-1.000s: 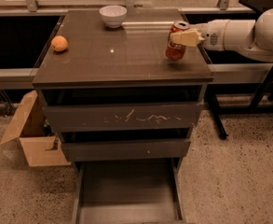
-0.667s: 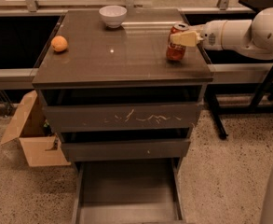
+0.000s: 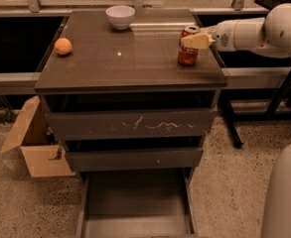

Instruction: Pick coke can from bottom drawer and place on counter

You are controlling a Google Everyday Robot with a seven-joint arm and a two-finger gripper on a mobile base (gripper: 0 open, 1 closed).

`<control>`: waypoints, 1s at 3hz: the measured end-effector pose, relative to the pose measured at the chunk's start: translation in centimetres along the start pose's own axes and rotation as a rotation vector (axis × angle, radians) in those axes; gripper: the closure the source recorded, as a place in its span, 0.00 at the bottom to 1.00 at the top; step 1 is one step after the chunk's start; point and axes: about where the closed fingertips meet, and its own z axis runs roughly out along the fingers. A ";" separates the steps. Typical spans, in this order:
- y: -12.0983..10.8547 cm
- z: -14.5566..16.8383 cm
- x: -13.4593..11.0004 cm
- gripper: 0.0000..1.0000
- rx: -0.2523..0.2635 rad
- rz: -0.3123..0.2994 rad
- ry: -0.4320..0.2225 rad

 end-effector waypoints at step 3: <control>-0.2 -1.4 -0.2 0.00 0.033 -0.017 0.005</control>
Offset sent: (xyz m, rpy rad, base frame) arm -0.0050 -0.0167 0.0060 -0.0283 -0.0134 -0.0293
